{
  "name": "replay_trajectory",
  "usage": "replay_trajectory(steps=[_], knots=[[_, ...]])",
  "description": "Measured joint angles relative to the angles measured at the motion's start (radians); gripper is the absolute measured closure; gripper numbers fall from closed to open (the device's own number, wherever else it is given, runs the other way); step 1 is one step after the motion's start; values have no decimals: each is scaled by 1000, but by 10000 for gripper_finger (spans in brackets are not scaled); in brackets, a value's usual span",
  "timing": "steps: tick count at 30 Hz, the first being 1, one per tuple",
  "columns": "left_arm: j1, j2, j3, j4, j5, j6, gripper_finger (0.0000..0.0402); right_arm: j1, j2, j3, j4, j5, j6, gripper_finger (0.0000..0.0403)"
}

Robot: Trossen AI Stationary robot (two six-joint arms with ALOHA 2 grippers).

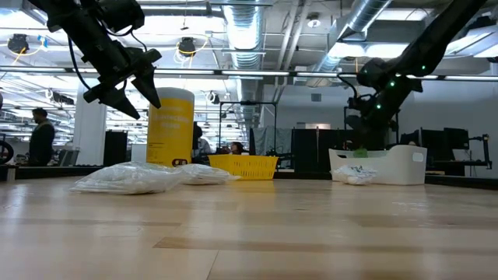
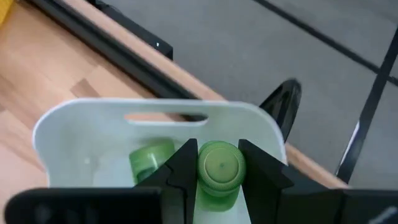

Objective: Pick & Place Travel size toiletries
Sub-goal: Put the green shampoo bottle into the white bin

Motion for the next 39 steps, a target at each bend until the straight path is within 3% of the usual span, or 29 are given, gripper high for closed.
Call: replay_trajectory(steps=[13, 28, 35, 39], knots=[[0, 0, 0, 1, 0, -5, 108, -52, 37, 3, 56, -81, -14, 307], [0, 0, 0, 8, 0, -7, 108, -58, 8, 4, 51, -78, -9, 183], [0, 0, 0, 8, 0, -8, 108, -46, -90, 138, -74, -80, -7, 154], [0, 0, 0, 8, 1, -8, 108, 30, -148, 266, -182, -105, 22, 154]])
